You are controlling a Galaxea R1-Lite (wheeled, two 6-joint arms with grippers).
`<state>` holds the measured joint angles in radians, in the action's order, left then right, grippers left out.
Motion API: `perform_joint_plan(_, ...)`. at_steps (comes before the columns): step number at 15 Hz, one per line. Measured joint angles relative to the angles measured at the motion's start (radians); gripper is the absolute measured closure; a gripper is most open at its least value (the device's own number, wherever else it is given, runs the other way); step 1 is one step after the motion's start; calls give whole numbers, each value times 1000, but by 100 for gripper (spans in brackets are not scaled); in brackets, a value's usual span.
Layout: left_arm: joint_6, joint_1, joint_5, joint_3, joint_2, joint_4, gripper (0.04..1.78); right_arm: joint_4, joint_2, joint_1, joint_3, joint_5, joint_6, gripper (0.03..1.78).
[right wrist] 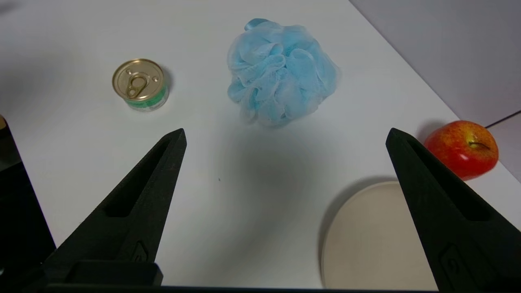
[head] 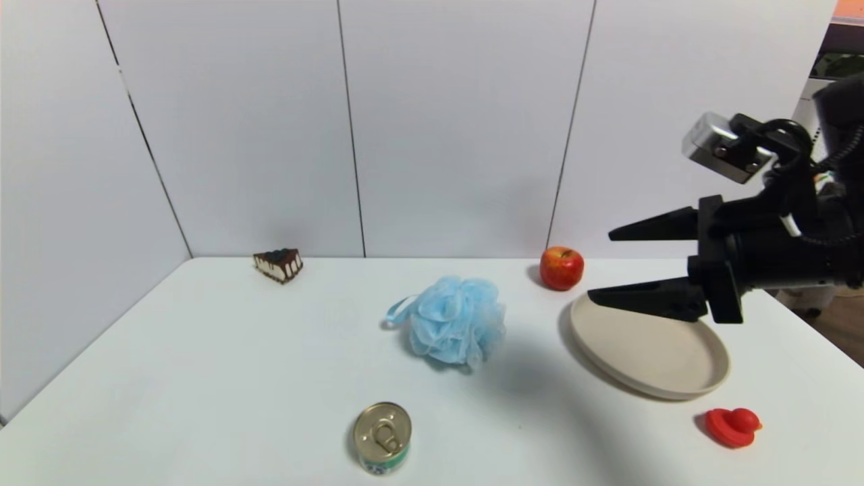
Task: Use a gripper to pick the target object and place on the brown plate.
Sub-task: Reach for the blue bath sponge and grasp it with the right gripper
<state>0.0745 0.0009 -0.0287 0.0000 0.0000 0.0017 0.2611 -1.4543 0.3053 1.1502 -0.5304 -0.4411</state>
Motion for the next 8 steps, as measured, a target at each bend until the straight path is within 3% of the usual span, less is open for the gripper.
perform_joint_plan(2,0,0,0,0,0,0,13,116,-92,31,129,38,5,12)
perform_joint_plan(4,0,0,0,0,0,0,13,238,-179,77,259,133,50,12)
perform_joint_plan(6,0,0,0,0,0,0,13,351,-257,150,379,240,181,12)
perform_joint_plan(8,0,0,0,0,0,0,13,389,-337,218,488,343,329,12)
